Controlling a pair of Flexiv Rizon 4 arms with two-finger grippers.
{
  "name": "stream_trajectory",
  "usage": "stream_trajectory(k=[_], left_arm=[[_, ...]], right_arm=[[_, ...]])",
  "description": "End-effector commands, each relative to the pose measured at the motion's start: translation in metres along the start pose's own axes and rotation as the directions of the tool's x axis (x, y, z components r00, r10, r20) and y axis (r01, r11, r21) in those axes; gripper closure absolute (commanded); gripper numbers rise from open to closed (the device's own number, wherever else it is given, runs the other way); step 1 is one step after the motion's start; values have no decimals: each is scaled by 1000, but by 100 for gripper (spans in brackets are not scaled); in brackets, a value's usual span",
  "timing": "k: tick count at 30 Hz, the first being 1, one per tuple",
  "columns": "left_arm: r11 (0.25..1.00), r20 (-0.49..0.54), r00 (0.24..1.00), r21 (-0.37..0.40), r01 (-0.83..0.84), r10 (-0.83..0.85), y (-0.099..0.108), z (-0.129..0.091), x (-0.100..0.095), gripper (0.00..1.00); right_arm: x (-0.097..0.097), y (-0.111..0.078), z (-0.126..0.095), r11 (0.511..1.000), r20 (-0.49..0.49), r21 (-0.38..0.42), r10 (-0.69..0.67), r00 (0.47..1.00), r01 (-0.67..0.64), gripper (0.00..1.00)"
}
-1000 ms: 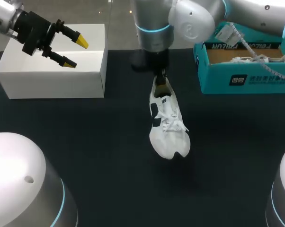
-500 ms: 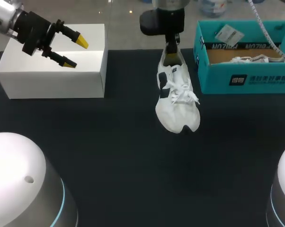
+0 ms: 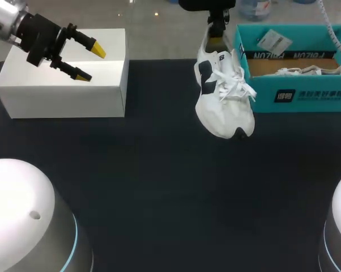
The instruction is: Take the shoe out of the shoebox, open the shoe tongue, remove and reinsert the insole, then place the shoe into the shoebox
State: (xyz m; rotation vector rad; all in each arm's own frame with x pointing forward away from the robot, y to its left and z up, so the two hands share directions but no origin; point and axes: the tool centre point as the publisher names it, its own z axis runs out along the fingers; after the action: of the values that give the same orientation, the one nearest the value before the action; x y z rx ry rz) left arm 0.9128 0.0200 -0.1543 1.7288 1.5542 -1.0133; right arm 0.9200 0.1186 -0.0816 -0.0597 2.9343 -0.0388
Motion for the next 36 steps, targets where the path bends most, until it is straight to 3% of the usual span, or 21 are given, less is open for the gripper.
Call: stream_trajectory(k=[1, 16, 18, 24, 36], left_arm=[[1000, -2, 1000, 1, -1, 1, 0, 0, 0, 0], [1000, -2, 1000, 1, -1, 1, 0, 0, 0, 0], [1000, -2, 1000, 1, -1, 1, 0, 0, 0, 0], [1000, -2, 1000, 1, -1, 1, 0, 0, 0, 0], [1000, -2, 1000, 1, -1, 1, 0, 0, 0, 0]], right_arm=[[2, -3, -2, 1000, 4, -3, 0, 1000, 1, 100], [2, -3, -2, 1000, 4, -3, 0, 1000, 1, 100], [0, -15, -1, 999, 20, -53, 2, 1000, -1, 100], [-16, -54, 3, 997, 50, -67, -32, 998, 35, 100], [-44, -133, 14, 991, 40, -28, -127, 991, 129, 100]])
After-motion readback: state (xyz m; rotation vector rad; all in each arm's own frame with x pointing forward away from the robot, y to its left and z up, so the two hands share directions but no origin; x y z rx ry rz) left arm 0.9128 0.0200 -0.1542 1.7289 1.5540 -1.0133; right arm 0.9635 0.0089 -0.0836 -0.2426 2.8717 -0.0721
